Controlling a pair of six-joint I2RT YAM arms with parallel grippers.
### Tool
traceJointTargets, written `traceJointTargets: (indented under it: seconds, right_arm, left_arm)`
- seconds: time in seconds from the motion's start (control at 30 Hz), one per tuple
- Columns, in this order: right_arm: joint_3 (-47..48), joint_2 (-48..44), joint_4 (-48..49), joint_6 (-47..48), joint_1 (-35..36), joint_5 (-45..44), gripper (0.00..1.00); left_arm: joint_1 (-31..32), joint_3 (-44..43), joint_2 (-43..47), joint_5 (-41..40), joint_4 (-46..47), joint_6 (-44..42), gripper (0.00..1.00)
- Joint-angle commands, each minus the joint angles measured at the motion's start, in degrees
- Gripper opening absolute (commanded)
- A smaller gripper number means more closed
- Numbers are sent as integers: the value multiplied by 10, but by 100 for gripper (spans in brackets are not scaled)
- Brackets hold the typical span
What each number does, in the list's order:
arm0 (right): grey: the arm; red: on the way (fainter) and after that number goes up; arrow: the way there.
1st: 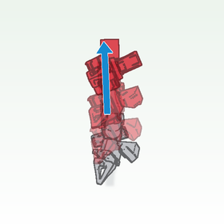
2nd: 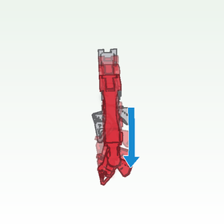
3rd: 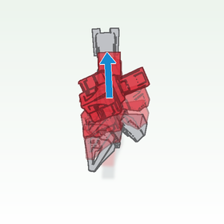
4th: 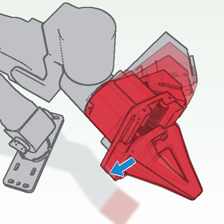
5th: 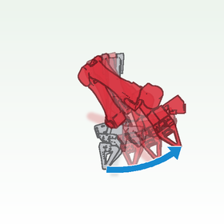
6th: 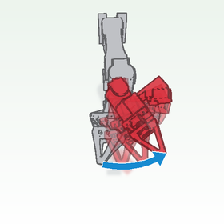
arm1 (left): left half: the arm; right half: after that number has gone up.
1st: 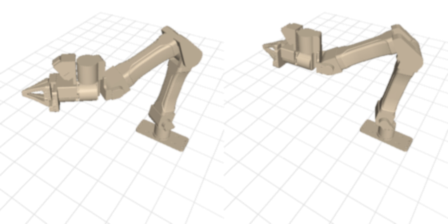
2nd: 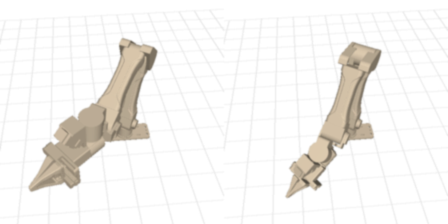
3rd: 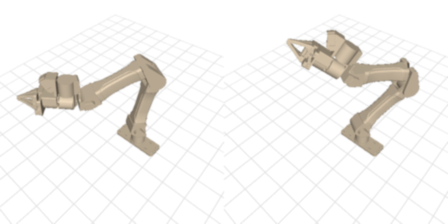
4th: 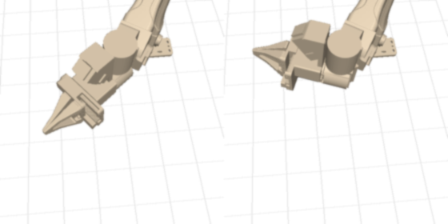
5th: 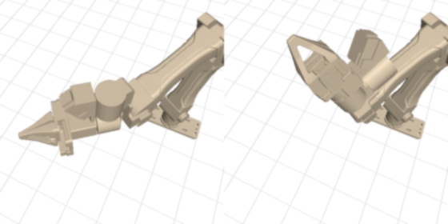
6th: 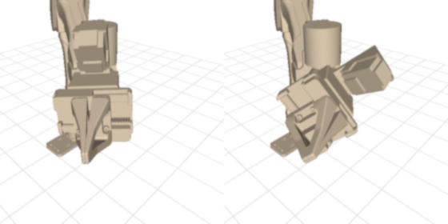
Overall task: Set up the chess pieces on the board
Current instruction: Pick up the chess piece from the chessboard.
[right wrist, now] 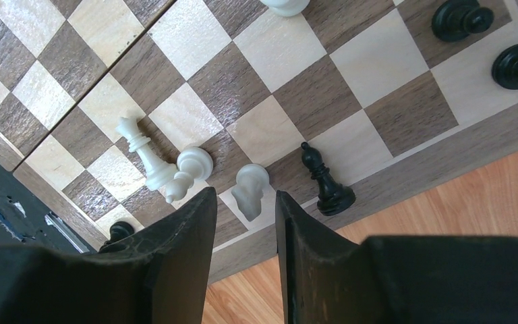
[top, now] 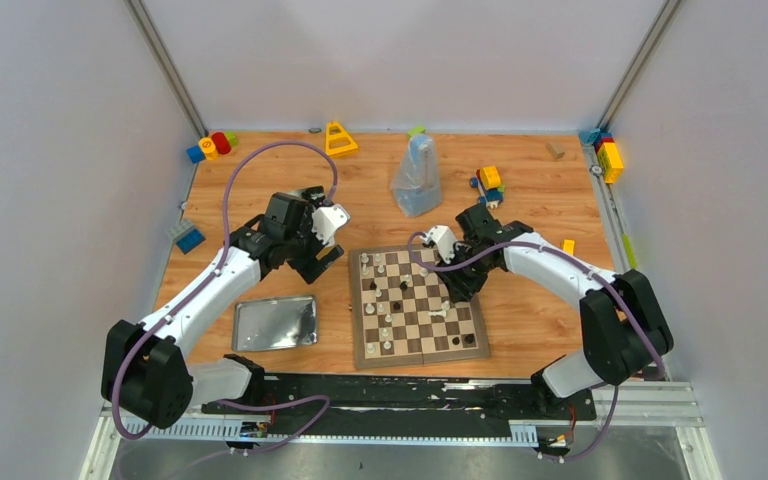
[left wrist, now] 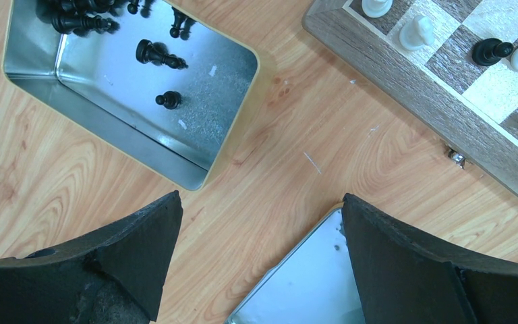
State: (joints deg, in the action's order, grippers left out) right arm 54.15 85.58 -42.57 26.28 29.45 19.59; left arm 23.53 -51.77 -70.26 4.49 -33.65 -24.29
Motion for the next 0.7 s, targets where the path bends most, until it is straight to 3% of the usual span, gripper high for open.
traceJointTargets:
  seconds: [0.0, 0.37, 0.67]
  right_arm:
    - [7, 4, 18, 12, 4, 6, 37]
    - [11, 7, 21, 16, 7, 5, 27]
    - [24, -2, 8, 21, 12, -1, 9]
  left_arm:
    - [-2, 0, 13, 9, 4, 8, 95]
    - [-2, 1, 12, 7, 4, 6, 95]
    - [-2, -1, 12, 8, 4, 6, 95]
